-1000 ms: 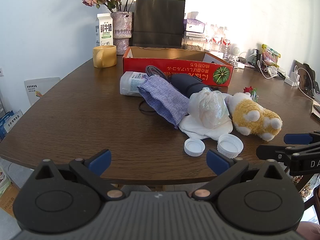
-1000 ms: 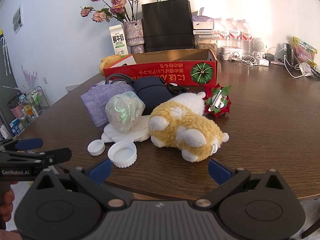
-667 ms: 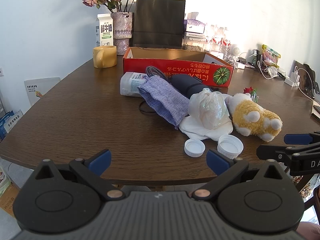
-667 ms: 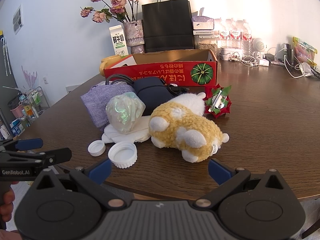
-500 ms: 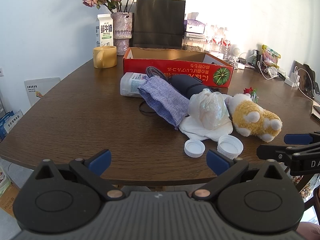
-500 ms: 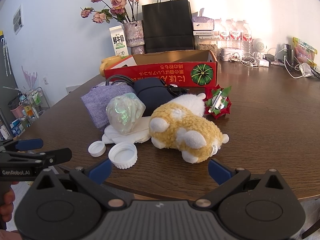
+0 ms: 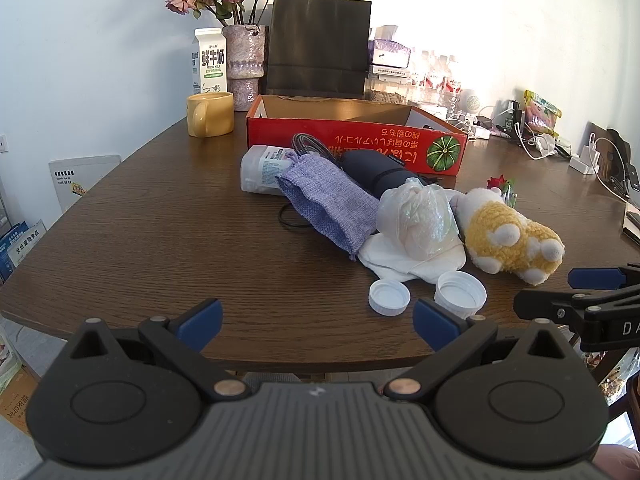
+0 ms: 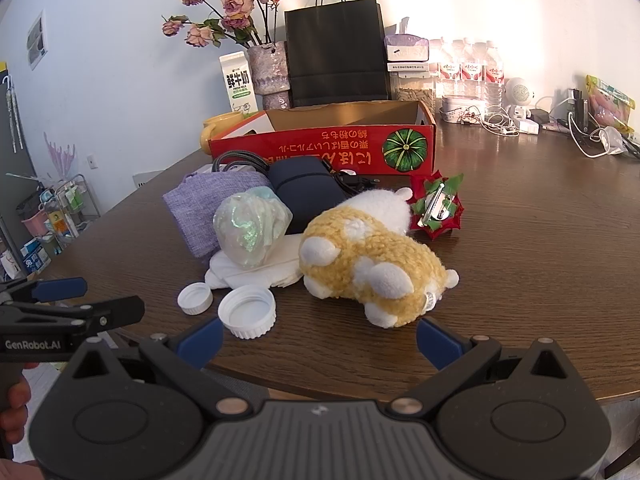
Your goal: Organize objects
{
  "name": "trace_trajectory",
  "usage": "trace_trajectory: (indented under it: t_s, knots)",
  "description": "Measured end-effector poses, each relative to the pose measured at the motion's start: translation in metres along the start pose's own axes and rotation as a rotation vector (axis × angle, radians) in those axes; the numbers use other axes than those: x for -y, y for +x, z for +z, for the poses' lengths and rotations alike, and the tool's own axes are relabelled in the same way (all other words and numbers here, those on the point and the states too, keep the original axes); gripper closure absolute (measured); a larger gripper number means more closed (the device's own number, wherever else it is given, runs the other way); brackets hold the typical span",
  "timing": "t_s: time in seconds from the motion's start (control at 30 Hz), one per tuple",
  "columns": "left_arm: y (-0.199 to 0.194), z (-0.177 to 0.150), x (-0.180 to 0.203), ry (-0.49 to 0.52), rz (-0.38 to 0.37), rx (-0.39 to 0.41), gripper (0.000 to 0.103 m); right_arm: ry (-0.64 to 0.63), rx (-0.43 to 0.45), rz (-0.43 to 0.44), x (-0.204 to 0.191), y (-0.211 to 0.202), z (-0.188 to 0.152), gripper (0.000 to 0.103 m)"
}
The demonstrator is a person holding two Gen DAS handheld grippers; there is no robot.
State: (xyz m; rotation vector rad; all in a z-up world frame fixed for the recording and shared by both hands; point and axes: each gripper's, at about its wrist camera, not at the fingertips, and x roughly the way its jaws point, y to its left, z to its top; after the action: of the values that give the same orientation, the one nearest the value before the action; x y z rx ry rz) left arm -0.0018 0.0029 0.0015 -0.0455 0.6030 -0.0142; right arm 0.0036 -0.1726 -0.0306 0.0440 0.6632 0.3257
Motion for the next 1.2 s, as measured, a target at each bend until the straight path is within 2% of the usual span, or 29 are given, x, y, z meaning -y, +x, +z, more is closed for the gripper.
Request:
trace_trajectory:
  t_s: [0.7, 0.9, 1.1, 1.2]
  knots:
    - [0.002, 0.001, -0.001, -0.003, 0.001, -0.006, 0.0, 0.004, -0.001, -0.004, 0.001, 0.002, -0.001, 0.0]
    - [0.008, 0.0, 0.001, 0.016, -0.011, -0.008, 0.0, 0.001, 0.028, -0.035, 0.003, 0.003, 0.0, 0.0]
    - [0.017, 0.0, 0.009, 0.058, -0.036, -0.003, 0.0, -0.019, 0.085, -0.101, 0.005, 0.004, 0.006, 0.0]
    - [0.02, 0.0, 0.013, 0.082, -0.055, -0.003, 0.005, -0.025, 0.097, -0.113, 0.006, 0.007, 0.009, 0.0]
